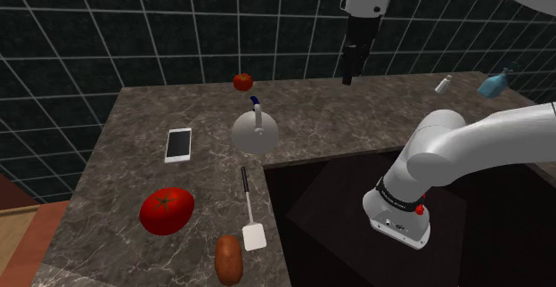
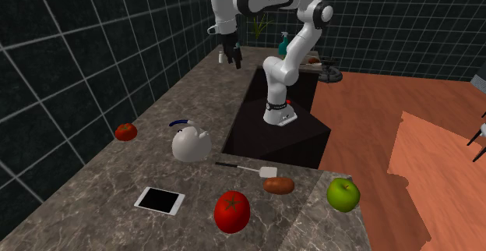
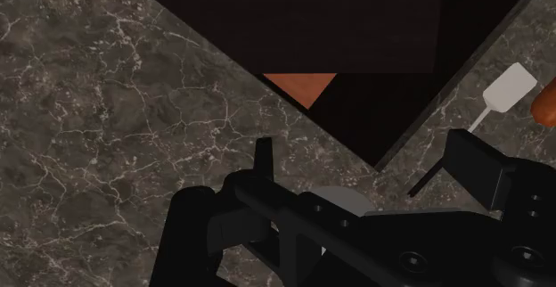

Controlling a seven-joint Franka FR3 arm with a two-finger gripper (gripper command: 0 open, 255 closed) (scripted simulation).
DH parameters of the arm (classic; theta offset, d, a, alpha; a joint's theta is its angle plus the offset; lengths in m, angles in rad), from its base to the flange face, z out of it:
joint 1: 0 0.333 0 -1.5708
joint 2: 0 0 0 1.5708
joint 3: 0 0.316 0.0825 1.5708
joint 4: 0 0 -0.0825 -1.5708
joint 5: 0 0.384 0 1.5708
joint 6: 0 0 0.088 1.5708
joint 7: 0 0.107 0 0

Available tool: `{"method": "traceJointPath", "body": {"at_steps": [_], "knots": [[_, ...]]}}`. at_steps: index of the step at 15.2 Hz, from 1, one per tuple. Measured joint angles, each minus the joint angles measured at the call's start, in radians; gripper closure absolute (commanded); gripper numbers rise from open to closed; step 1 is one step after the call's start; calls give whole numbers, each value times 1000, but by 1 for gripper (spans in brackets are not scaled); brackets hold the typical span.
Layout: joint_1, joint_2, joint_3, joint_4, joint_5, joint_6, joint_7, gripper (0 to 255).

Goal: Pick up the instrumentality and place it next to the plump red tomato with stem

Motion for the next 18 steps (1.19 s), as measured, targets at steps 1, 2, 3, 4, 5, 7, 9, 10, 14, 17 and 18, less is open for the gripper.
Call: {"method": "traceJointPath", "body": {"at_steps": [1, 2, 3, 4, 5, 7, 9, 10, 14, 17, 18], "knots": [[0, 0, 0, 0, 0, 0, 0, 0], [0, -9, 9, -15, 7, 9, 15, 0], [1, -16, 26, -35, 21, 26, 41, 0], [2, -28, 44, -61, 35, 47, 70, 0], [4, -42, 64, -89, 52, 67, 102, 0], [11, -58, 112, -144, 91, 120, 172, 0], [17, -72, 155, -193, 126, 170, 236, 0], [20, -68, 179, -213, 144, 201, 269, 0], [45, -58, 288, -295, 230, 323, 409, 0], [64, -23, 378, -332, 294, 424, 517, 0], [65, -2, 405, -337, 310, 457, 550, 0]]}}
